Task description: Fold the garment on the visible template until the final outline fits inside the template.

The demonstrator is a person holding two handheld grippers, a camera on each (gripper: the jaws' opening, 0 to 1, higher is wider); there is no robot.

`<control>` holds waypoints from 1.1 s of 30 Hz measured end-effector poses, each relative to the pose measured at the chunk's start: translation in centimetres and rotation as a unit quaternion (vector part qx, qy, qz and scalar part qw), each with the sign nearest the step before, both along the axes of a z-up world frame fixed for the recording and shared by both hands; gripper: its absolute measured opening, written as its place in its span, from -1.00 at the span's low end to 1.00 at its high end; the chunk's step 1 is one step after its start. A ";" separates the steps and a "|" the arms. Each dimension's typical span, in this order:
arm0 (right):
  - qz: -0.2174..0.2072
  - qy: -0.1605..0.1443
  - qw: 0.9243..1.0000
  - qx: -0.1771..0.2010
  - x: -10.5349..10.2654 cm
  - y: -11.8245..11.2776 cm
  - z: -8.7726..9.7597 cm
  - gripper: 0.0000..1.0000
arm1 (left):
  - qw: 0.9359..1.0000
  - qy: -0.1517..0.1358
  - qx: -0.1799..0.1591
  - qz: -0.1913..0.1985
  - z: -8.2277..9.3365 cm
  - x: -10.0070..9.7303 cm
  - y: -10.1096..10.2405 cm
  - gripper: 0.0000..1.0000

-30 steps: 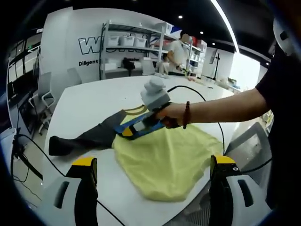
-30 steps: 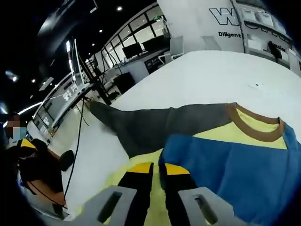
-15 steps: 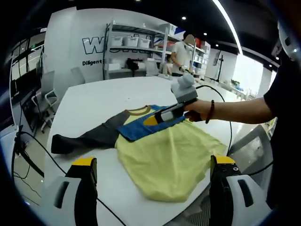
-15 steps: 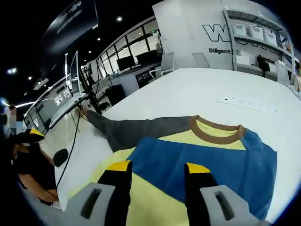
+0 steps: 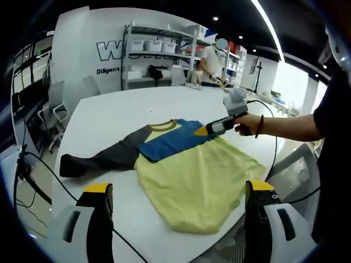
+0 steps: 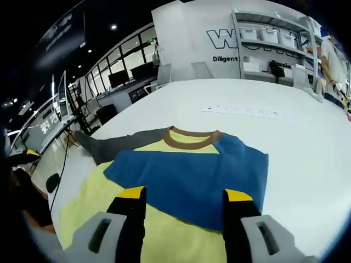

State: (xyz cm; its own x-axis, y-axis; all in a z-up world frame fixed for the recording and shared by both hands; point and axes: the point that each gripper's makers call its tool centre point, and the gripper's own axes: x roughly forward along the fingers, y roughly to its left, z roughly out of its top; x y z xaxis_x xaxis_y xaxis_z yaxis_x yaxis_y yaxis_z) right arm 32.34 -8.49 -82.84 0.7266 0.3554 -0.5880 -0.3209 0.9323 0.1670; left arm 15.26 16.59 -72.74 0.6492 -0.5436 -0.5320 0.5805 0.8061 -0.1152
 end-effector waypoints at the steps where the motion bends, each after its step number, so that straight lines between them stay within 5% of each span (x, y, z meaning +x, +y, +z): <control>1: -0.008 0.005 1.000 -0.003 -0.1 -0.6 -0.3 0.06 | 1.000 0.000 0.000 0.000 0.0 0.0 0.0 0.98; 14: -0.072 0.024 0.997 -0.006 -1.6 -6.2 -1.5 -0.21 | 1.000 0.004 0.000 -0.005 -0.2 -0.2 -0.3 0.98; 18: -0.075 0.034 0.997 -0.009 -1.8 -6.8 -2.3 -0.29 | 1.000 0.007 0.003 -0.008 -0.4 -0.2 -0.4 0.98; 28: -0.091 0.038 0.995 -0.017 -2.2 -6.9 -3.6 -0.94 | 1.000 0.009 0.004 -0.011 -0.6 -0.3 -0.8 0.98; 33: -0.084 0.033 0.996 -0.027 -2.1 -7.1 -3.5 -1.00 | 1.000 0.012 0.008 -0.024 -0.9 -0.7 -1.1 0.98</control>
State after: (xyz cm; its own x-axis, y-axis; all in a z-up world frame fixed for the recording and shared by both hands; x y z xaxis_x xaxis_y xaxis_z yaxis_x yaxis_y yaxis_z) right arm 30.21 -15.58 -86.37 0.7321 0.1984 -0.6517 -0.1491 0.9801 0.1309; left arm 14.52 15.54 -73.64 0.6090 -0.5653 -0.5564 0.6165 0.7787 -0.1164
